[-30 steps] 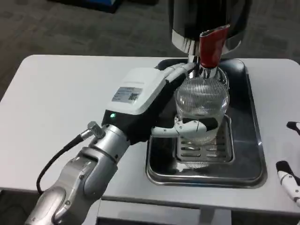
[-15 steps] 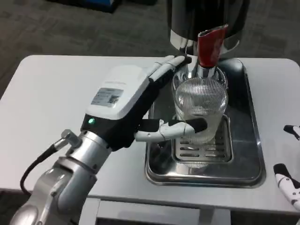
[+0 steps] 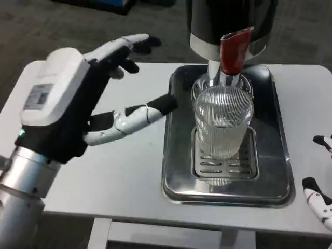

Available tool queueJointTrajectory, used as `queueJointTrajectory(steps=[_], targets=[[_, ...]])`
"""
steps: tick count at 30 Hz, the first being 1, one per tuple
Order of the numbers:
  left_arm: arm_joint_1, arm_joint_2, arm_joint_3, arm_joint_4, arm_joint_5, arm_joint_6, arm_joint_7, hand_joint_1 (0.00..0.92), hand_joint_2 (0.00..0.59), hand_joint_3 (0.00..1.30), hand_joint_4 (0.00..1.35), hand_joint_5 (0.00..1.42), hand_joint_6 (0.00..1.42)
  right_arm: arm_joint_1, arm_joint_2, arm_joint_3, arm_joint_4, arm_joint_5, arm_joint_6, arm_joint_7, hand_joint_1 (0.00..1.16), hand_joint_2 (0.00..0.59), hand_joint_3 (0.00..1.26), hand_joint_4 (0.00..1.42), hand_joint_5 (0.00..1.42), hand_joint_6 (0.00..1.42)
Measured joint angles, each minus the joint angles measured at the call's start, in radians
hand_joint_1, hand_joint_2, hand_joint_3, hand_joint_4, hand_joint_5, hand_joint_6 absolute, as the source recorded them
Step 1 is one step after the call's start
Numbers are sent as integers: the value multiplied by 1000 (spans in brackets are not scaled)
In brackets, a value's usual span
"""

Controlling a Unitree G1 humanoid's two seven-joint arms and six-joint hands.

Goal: Grasp the cup under the faucet to collect the drink, then remove the cup.

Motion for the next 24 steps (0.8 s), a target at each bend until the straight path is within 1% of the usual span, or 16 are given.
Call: queueJointTrajectory(steps=[1,3,4,5,7,9,10,12,14,16,18,20,24], targets=[[-1,1,29,-18,-51,0,-15,33,153,353,372,463,498,-1,0,0,0,2,1,0,356,508,93,0,0,2],[-9,10,47,-28,-119,0,-47,4,146,353,364,436,435,-2,0,0,0,2,2,0,356,508,93,0,0,2],[-15,19,56,-30,-156,1,-72,1,146,353,358,432,412,-3,0,0,0,2,2,0,356,508,93,0,0,2],[-44,33,72,-32,-238,10,-121,0,148,344,357,431,399,-3,0,0,0,1,3,-1,356,508,93,0,0,2],[-72,38,76,-35,-320,27,-165,0,151,340,350,419,385,-3,0,1,0,1,4,-2,356,508,90,0,0,2],[-117,48,82,-36,-437,79,-232,0,151,328,338,415,379,-4,0,3,0,1,4,-2,356,508,88,0,0,2],[-127,53,85,-37,-460,91,-243,0,148,316,334,414,377,-4,0,4,-1,1,4,-3,356,508,86,0,0,2],[-162,70,97,-42,-562,150,-308,0,146,311,330,414,377,-3,1,7,-1,1,5,-4,357,508,67,0,0,1],[-184,80,99,-52,-619,182,-349,0,145,310,327,414,376,-3,2,10,-3,-2,6,-7,357,508,49,0,0,1],[-197,80,100,-60,-628,192,-360,0,145,310,326,414,374,-3,3,12,-7,-4,5,-10,358,508,44,0,0,1],[-213,79,100,-62,-660,213,-368,0,144,309,325,413,373,-3,7,13,-12,-3,5,-20,358,508,41,0,0,1],[-230,71,99,-51,-681,229,-378,0,144,309,331,413,362,-1,15,13,-23,4,5,-35,358,508,39,0,0,1],[-255,64,88,-17,-684,229,-385,0,140,309,332,413,357,2,17,14,-30,10,5,-46,358,508,38,0,0,1]])
